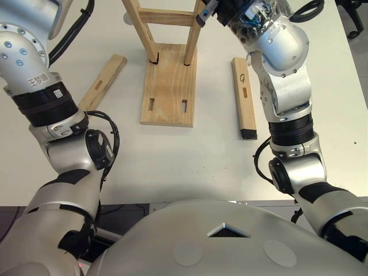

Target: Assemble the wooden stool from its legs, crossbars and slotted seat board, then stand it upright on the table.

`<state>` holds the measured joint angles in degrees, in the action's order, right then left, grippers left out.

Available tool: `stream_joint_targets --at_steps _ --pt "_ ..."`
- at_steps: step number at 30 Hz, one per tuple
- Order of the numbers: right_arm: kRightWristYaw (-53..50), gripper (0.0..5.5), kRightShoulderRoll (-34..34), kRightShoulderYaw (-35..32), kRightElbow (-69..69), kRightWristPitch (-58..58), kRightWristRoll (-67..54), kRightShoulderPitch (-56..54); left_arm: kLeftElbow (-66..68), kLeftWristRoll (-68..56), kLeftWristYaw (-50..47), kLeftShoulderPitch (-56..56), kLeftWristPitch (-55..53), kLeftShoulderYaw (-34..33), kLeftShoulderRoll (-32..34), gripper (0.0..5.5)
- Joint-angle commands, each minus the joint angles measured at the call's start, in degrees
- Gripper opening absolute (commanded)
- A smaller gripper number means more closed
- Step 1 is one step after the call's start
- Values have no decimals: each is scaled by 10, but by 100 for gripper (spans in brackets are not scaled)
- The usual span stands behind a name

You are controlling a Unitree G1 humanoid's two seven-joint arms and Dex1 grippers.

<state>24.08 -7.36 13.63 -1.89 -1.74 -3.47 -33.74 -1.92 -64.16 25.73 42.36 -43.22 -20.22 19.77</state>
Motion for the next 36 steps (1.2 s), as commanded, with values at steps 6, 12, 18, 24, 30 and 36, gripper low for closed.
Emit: stream_joint_targets --at_steps 6,12,18,24,30,36 --pt "23 130 0 6 -8 18 -1 3 -2 11 9 -10 25 -9 -4 38" --pt "48 225 -11 24 -2 60 10 8 -4 20 15 -22 39 -32 24 38" --pt "53 276 -44 -9 -3 150 10 18 28 76 65 -99 41 -109 175 38" --pt "-11 193 -44 -257 33 240 -200 -47 119 164 155 -205 90 -121 246 38" --pt "-36 96 -100 -357 199 228 -246 -126 192 227 241 -281 161 -85 216 38" --pt "4 2 -116 -331 271 175 -218 -133 210 263 281 -320 234 -68 186 38"
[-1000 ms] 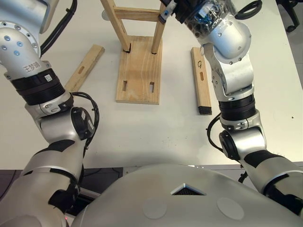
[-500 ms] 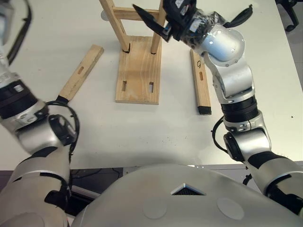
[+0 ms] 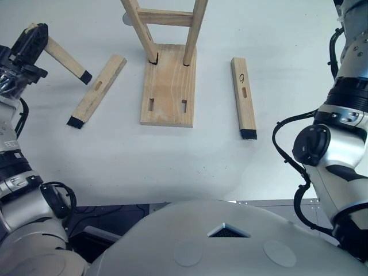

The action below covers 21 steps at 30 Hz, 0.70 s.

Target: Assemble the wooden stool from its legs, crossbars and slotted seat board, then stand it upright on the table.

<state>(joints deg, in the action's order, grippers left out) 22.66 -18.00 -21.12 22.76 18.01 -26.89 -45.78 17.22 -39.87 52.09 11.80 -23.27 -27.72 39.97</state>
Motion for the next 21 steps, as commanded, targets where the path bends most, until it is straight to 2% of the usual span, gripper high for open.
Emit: stream_joint_targets --at_steps 1,12,18,21 --pt "26 0 -12 23 32 -28 21 -14 33 25 20 -11 49 7 -21 38" --pt "91 0 -17 68 97 -62 49 -42 206 81 29 38 222 17 -73 38" --pt "102 0 -13 75 103 -63 54 -39 249 80 29 59 241 7 -70 38" --pt "102 0 -13 80 103 -65 58 -29 278 127 36 57 249 47 -60 38"
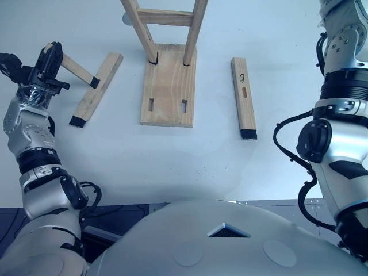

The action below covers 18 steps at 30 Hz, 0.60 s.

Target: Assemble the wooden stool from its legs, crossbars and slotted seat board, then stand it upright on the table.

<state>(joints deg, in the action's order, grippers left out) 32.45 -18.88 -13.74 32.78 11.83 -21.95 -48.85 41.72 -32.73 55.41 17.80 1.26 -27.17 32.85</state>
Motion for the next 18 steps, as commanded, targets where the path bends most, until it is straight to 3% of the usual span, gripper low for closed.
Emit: stream_joint_targets --at_steps 1,4,7,11,18 --pt "3 0 -4 8 2 -3 10 3 42 80 -1 -8 13 60 15 38" --pt "-2 0 -4 9 -5 -5 12 11 26 124 -16 -35 39 99 19 38" --pt "-11 0 2 5 -14 -9 11 25 -6 132 -36 -90 66 120 -21 38" --pt "-19 0 6 1 -26 -5 10 44 14 102 -62 -135 79 107 -64 38" --pt "-19 0 8 9 -16 -13 19 44 0 58 -47 -162 77 82 -45 38"
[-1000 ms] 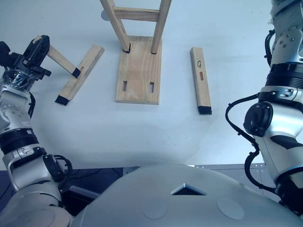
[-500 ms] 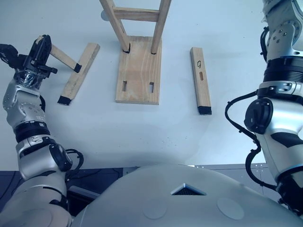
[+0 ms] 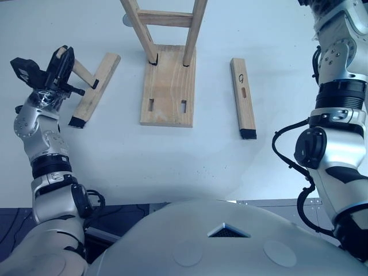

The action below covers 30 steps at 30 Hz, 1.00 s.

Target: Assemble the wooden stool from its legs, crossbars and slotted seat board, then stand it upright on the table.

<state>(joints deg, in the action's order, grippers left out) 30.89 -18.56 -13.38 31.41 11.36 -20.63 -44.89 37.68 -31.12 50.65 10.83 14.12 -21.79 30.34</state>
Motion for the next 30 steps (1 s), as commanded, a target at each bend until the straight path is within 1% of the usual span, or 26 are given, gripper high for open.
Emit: stream_joint_targets --at_steps 1,4,8,13,16,22,23,26,30 --pt "-3 0 6 7 -2 -9 8 5 28 46 0 -106 -42 34 -23 38" --pt "-2 0 5 7 0 -9 9 6 9 54 -6 -126 -41 51 -35 38" --pt "0 0 4 10 6 -10 12 3 19 58 -20 -101 -60 67 -33 38" --pt "1 0 7 17 2 -7 16 11 34 67 -28 -73 -95 89 -13 38" --pt "-1 0 9 22 -1 -9 18 19 25 82 -42 -54 -132 113 11 38" --pt "-1 0 10 29 -3 -13 18 26 28 87 -53 -63 -123 128 15 38" --pt "0 0 9 29 -4 -11 17 28 25 84 -52 -67 -123 130 15 74" --pt "-2 0 7 30 -7 -9 17 33 3 87 -53 -73 -132 127 20 121" --pt "-4 0 12 35 -19 -5 16 41 -180 73 -89 -126 -225 99 63 180"
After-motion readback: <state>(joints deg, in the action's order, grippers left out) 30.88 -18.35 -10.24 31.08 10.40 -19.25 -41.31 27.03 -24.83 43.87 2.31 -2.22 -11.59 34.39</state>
